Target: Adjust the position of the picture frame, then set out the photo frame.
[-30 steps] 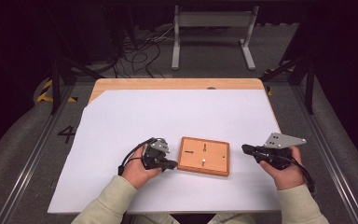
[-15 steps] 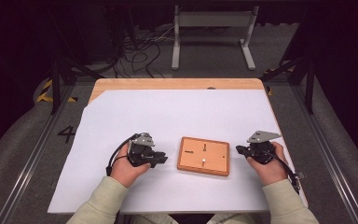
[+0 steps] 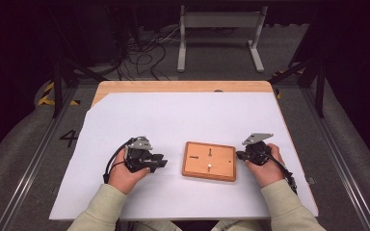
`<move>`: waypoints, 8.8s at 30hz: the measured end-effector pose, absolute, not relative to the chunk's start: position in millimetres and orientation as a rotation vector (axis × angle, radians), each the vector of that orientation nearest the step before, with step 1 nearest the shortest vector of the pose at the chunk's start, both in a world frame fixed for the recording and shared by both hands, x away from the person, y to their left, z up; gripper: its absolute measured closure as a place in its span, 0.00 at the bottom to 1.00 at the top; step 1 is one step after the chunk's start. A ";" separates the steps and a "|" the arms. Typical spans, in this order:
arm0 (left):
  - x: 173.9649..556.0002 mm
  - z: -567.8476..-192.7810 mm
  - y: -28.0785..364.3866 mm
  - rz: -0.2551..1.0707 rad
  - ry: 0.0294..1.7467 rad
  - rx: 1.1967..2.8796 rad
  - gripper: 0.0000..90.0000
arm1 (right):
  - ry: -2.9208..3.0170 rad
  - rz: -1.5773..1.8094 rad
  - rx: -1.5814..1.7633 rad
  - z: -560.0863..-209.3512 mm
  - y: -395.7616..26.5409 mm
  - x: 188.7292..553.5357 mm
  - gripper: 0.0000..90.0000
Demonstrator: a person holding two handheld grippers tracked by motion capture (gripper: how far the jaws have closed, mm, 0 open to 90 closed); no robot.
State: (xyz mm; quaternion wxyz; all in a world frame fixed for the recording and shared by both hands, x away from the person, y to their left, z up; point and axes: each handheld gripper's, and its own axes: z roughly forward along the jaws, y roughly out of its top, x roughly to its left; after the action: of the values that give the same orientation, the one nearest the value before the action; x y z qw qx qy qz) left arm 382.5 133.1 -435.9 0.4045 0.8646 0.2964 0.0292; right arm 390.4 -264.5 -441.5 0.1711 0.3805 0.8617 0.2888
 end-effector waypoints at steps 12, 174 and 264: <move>382.3 -433.5 138.6 0.090 0.744 2.162 0.75 | 2.518 0.878 0.966 -444.1 -229.6 395.5 1.00; 317.2 -460.1 26.5 0.588 0.187 2.204 0.93 | 2.672 1.161 0.979 -406.0 -220.4 426.8 0.38; 323.4 -417.9 143.7 0.308 0.656 1.993 0.57 | 2.704 0.945 0.405 -357.3 -214.2 337.6 0.68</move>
State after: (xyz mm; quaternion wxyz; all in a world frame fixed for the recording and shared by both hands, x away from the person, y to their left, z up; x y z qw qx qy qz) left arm 323.4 143.7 -417.9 0.4887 0.8199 0.2699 0.1266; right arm 337.6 -214.2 -357.3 0.1242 0.1389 0.9275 0.3240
